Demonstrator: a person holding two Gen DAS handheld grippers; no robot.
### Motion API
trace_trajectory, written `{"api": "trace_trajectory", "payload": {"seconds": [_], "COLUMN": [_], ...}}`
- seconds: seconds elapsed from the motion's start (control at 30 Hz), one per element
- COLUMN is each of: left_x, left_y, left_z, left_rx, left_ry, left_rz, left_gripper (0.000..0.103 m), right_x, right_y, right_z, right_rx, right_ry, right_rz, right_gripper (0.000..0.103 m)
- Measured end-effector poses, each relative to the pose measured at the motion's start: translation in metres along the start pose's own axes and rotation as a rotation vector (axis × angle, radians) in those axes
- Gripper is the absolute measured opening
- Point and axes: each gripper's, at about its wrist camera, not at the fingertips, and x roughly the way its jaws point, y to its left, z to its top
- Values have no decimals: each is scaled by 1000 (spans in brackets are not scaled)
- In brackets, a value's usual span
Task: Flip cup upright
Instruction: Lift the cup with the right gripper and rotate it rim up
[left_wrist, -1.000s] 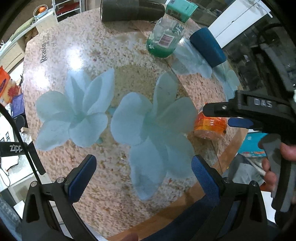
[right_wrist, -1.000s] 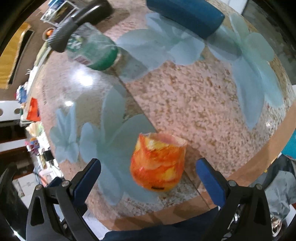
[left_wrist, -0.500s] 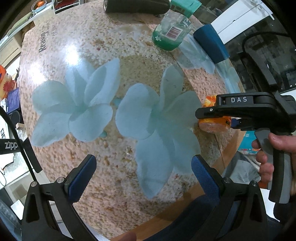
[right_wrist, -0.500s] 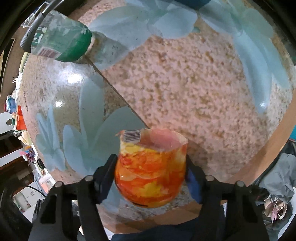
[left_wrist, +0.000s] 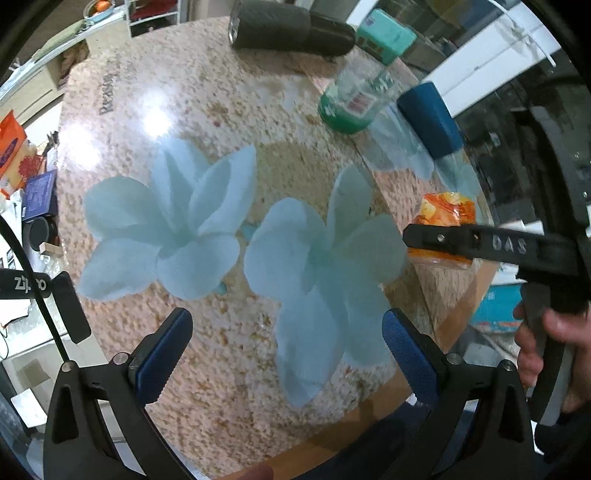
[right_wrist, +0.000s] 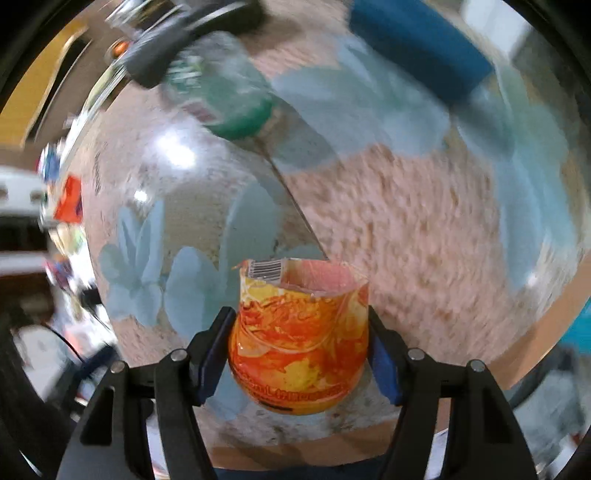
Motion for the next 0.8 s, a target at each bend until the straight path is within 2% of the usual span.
{"api": "trace_trajectory", "payload": {"seconds": [0.23, 0.4, 0.53, 0.63, 0.8], "left_x": [-15, -24, -21, -13, 9], "left_y": [0, -3, -10, -17, -31], "left_z": [4, 0, -7, -11, -13], "left_rx": [-113, -213, -269, -302, -331], "left_ry": [-84, -151, -177, -203, -279], "left_rz": [47, 62, 91, 118, 157], "left_gripper": [103, 103, 103, 103, 103], "right_x": [-36, -62, -68, -55, -16], "right_y": [31, 33, 28, 21, 8], "right_z": [5, 7, 5, 0, 1], "right_rx": [-312, -558, -697, -771, -807], "right_ry": [-171, -376, -535, -647, -683], "right_rz": [31, 63, 75, 73, 77], "right_gripper": [65, 65, 65, 65, 65]}}
